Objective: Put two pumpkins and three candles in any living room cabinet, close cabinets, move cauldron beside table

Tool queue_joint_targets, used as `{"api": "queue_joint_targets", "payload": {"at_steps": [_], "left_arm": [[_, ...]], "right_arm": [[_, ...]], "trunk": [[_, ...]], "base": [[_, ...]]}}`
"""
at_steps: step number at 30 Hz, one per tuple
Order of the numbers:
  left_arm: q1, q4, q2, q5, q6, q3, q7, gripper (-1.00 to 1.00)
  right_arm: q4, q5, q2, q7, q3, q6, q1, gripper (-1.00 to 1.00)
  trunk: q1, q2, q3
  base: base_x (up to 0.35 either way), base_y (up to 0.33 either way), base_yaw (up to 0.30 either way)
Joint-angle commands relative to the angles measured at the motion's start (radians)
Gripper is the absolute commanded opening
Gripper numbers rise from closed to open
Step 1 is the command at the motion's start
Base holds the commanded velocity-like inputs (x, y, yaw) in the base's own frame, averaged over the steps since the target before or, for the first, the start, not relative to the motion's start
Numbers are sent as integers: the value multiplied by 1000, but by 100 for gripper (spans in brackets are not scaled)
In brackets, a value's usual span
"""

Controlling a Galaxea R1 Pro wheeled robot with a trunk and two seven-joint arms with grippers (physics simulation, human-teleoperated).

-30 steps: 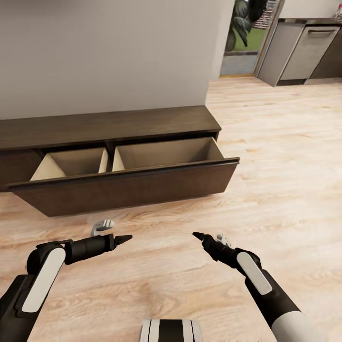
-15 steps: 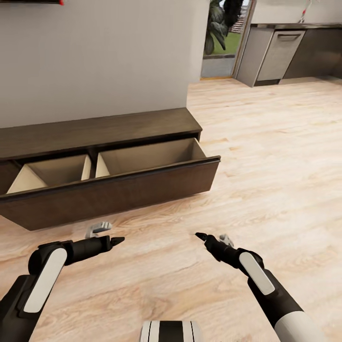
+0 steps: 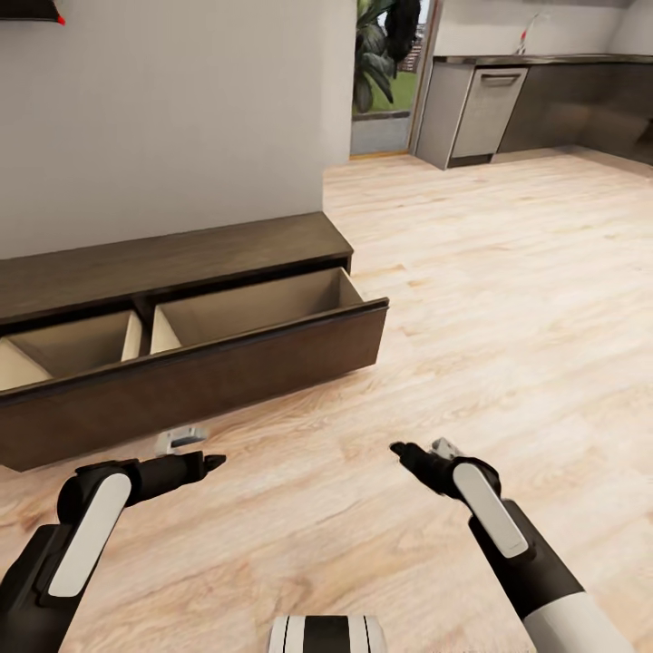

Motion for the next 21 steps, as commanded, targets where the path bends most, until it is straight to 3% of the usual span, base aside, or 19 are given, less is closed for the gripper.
{"api": "queue_joint_targets", "payload": {"at_steps": [1, 6, 10, 18, 21], "left_arm": [[0, -2, 1, 12, 3, 0, 11, 100], [-1, -4, 1, 17, 3, -12, 12, 100], [-7, -4, 2, 17, 3, -63, 12, 100], [-28, -1, 7, 19, 3, -81, 11, 100], [-32, 0, 12, 58, 3, -84, 11, 100]], "right_arm": [[-26, 0, 1, -58, 9, 2, -1, 100], [-62, 9, 4, -134, 19, 6, -1, 100], [-67, 11, 4, -149, 20, 7, -1, 100], [-68, 11, 4, -147, 21, 7, -1, 100], [-68, 11, 4, -142, 23, 7, -1, 100]], "trunk": [[0, 0, 1], [-1, 0, 19], [-3, 1, 38], [-7, 3, 71], [-8, 4, 82]], "base": [[0, 0, -191], [0, 0, -188], [0, 0, -134], [0, 0, -24], [-119, 0, -1]]}}
